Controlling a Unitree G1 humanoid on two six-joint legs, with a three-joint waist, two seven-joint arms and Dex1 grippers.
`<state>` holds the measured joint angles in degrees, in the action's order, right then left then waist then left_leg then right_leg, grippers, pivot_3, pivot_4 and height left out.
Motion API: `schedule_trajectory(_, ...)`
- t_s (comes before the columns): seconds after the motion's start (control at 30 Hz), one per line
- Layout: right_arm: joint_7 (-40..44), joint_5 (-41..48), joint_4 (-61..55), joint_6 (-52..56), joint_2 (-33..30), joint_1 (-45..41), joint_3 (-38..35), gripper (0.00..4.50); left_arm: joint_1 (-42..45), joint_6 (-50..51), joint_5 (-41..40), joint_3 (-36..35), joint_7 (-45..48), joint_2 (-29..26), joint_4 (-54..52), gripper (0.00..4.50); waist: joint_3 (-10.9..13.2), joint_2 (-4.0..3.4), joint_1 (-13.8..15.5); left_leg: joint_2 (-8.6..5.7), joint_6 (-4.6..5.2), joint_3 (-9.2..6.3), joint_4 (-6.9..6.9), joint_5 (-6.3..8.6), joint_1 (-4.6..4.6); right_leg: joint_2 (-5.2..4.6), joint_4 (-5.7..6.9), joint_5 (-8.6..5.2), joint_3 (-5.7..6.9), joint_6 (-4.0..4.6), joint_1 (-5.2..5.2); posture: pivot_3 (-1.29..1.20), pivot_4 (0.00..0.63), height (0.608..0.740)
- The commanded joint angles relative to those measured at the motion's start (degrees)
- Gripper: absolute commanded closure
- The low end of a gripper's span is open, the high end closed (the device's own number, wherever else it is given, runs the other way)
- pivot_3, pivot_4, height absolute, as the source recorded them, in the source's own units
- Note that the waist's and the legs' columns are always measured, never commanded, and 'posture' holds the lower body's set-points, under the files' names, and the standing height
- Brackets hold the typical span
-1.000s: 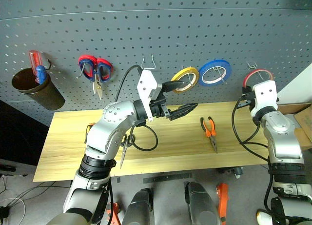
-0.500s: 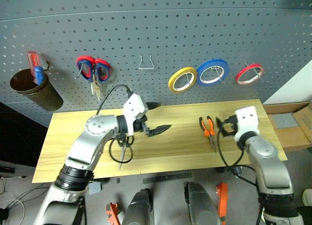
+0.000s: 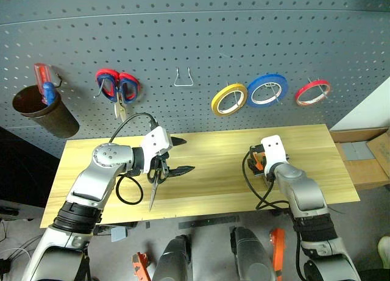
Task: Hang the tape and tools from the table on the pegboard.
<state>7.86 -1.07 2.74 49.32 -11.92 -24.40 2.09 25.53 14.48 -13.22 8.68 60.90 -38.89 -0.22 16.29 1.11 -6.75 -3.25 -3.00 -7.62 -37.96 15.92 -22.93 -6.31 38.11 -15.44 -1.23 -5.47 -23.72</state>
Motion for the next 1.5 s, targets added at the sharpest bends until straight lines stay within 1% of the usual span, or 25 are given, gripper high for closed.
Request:
schedule_trajectory(0.03,-0.28,-0.04,4.66,-3.20,-0.04,-2.19,-0.96,0.02,-0.21,-0.28,-0.10,-0.20,0.20,0.16,-2.85,0.00,0.00,0.00,-0.11,0.00,0.00,0.00,0.00,0.00,0.00,0.00,0.01,0.00,0.00,0.00,-0.01,-0.16,0.265,0.740)
schedule_trajectory(0.2,-0.02,0.27,9.00,-4.32,0.36,-3.17,-0.61,0.02,-0.30,-0.14,0.04,-0.05,-0.02,0.48,-3.40,0.00,0.00,0.00,-0.40,0.01,0.00,0.01,0.00,0.00,-0.01,0.00,0.03,0.00,-0.01,0.00,-0.02,-0.15,0.263,0.740)
schedule_trajectory(0.63,1.18,1.72,13.10,-2.98,1.58,-2.75,-2.25,0.02,-0.24,0.13,0.08,-0.32,-0.16,0.67,-3.88,0.00,-0.03,0.00,-0.79,0.01,-0.01,0.01,-0.04,-0.01,0.00,0.00,0.07,0.00,-0.01,0.00,-0.02,-0.14,0.257,0.740)
schedule_trajectory(0.73,1.30,1.92,14.60,-3.63,1.53,-3.31,-2.27,0.61,-0.20,0.13,0.05,-0.34,-0.17,0.71,-3.90,0.00,-0.05,0.01,-0.95,0.01,-0.01,0.00,-0.07,-0.01,0.01,0.00,0.11,0.00,-0.01,0.00,-0.01,-0.14,0.255,0.740)
schedule_trajectory(0.9,1.61,1.98,16.67,-5.84,1.42,-3.86,-1.55,2.33,-0.59,0.37,-1.09,-1.54,-1.32,1.78,-3.89,0.00,-0.10,0.04,-0.99,0.00,-0.01,0.00,-0.12,-0.01,0.03,0.00,0.30,0.00,-0.02,0.00,-0.01,-0.14,0.252,0.740)
schedule_trajectory(0.93,1.75,1.85,16.38,-6.25,1.39,-3.77,-1.16,2.60,-0.83,0.48,-1.55,-2.15,-1.97,2.21,-3.94,0.00,-0.10,0.04,-0.99,-0.01,-0.01,0.00,-0.16,-0.01,0.04,0.00,0.39,0.00,-0.03,0.00,-0.02,-0.14,0.253,0.740)
schedule_trajectory(1.03,2.24,1.34,12.20,-6.79,1.33,-2.81,0.59,2.62,-2.15,2.40,-3.71,-4.39,-3.51,3.08,-4.87,0.00,-0.10,0.04,-1.10,0.00,0.00,0.02,-0.18,0.00,0.06,0.00,0.52,0.00,-0.07,0.00,-0.09,-0.14,0.255,0.740)
schedule_trajectory(1.1,2.70,0.69,6.55,-6.63,1.18,-1.31,2.57,2.62,-3.67,3.65,-5.38,-6.47,-5.05,3.63,-5.78,0.00,-0.09,0.04,-1.14,0.00,0.00,0.06,-0.17,0.00,0.02,0.01,0.66,0.00,-0.14,0.00,-0.27,-0.14,0.257,0.740)
schedule_trajectory(1.17,3.41,-0.17,-2.25,-6.50,0.83,1.52,5.71,2.62,-6.35,1.87,-4.85,-8.75,-7.87,4.09,-6.58,0.00,-0.09,0.03,-1.17,0.01,-0.01,0.08,-0.15,-0.01,0.00,0.04,0.82,0.00,-0.38,0.01,-0.46,-0.14,0.258,0.740)
schedule_trajectory(1.23,4.01,0.22,-9.69,-6.73,1.30,4.54,7.31,2.62,-8.79,1.80,-4.95,-10.46,-9.69,4.24,-7.84,0.00,-0.09,0.03,-1.31,0.00,0.00,0.14,-0.12,-0.01,0.01,0.07,0.82,0.00,-0.63,0.01,-0.56,-0.13,0.260,0.740)
schedule_trajectory(1.3,5.01,-2.19,-18.83,-10.53,-0.29,8.54,12.61,2.62,-12.48,0.63,-5.76,-13.13,-11.60,4.88,-9.80,0.00,-0.09,0.04,-1.38,0.00,0.02,0.29,-0.12,0.01,0.03,0.10,0.84,0.00,-0.87,0.01,-0.64,-0.13,0.267,0.740)
schedule_trajectory(1.37,5.35,-0.77,-27.41,-8.95,1.07,11.84,14.89,2.62,-15.95,0.19,-7.09,-15.69,-13.10,5.65,-12.00,0.00,-0.09,0.04,-1.24,0.01,0.03,0.30,-0.10,0.02,0.04,0.11,0.84,0.00,-0.91,0.00,-0.68,-0.12,0.269,0.740)
schedule_trajectory(1.43,5.60,0.75,-33.20,-6.78,2.56,13.18,15.60,2.62,-18.17,0.10,-8.94,-17.50,-13.13,6.11,-13.55,0.00,-0.09,0.05,-1.03,0.06,0.12,0.28,-0.09,0.07,0.05,0.14,0.84,0.00,-0.90,0.00,-0.68,-0.12,0.275,0.740)
schedule_trajectory(1.5,5.67,0.71,-38.00,-6.64,3.36,12.55,17.03,2.62,-20.03,1.18,-12.31,-20.76,-14.24,7.06,-14.96,0.00,-0.09,0.05,-0.77,0.07,0.15,0.27,-0.14,0.09,0.04,0.14,0.85,0.00,-0.93,0.00,-0.67,-0.11,0.280,0.740)
